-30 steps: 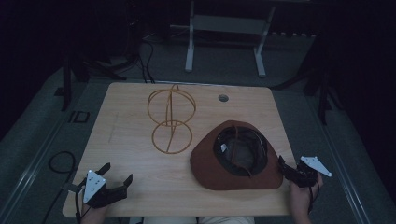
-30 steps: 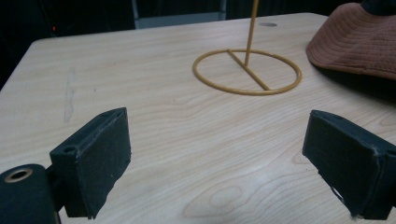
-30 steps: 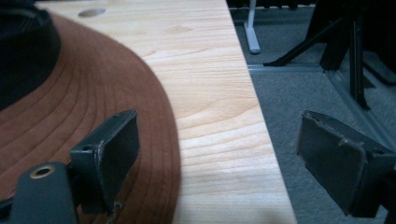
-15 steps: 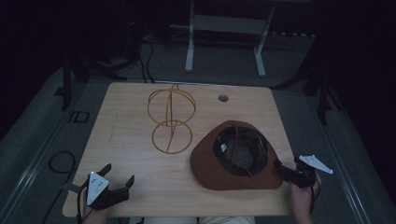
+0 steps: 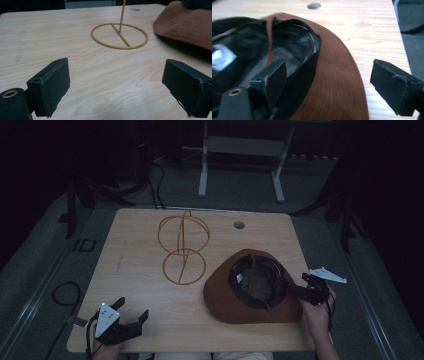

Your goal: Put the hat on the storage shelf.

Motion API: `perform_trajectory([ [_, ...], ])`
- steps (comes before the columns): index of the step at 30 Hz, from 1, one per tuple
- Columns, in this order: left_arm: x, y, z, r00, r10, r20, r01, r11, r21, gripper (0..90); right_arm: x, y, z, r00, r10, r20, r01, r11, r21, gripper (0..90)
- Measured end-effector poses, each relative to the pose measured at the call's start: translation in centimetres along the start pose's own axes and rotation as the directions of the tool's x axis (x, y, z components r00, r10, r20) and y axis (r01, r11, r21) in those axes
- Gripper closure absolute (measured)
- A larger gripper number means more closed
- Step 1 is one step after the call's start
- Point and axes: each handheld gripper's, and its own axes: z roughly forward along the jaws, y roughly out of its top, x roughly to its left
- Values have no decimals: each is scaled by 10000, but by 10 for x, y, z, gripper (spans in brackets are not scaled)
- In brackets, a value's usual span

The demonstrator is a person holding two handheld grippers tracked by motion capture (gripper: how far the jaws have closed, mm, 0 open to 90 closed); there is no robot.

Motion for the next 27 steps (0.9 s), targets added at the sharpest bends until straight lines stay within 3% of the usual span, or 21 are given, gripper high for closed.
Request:
perform_trajectory([
  [2,-1,0,-1,10000,58,46,-58,9999,-104,85,2,6,7,9998,-19,-218,23,9998,193,114],
  [4,-1,1,-2,9999,101,-3,-101,9997,-243,85,8,9,13,9996,-263,-92,266,9987,423,102],
  [6,0,1,-3,9999,-47,152,52,9994,-347,85,12,13,20,9987,-368,-343,389,9972,635,102],
  [11,0,1,-1,9997,-101,206,106,9997,-203,85,18,25,36,9958,-889,-207,907,9890,1168,151],
  [12,0,1,-2,9999,-26,168,28,9999,-149,85,18,30,46,9940,-1030,-374,1075,9824,1525,197],
  [14,0,2,-3,10000,-22,97,24,9998,-176,85,18,32,50,9928,-1157,-313,1193,9787,1673,215],
  [15,1,2,-3,10000,-18,57,19,9999,-166,85,18,34,60,9900,-1338,-436,1399,9694,2019,234],
  [21,2,2,-3,9997,-108,216,105,9998,149,86,24,29,82,9747,-2228,150,2086,9324,2951,370],
  [22,2,3,-3,9996,-51,267,46,9998,197,86,24,29,82,9747,-2228,150,2086,9324,2951,370],
  [24,0,3,-3,9997,59,232,-65,9996,257,88,28,25,88,9632,-2644,488,2353,9168,3226,420],
  [27,-1,4,-3,9997,118,207,-125,9994,322,112,29,23,91,9626,-2644,586,2297,9118,3404,488],
])
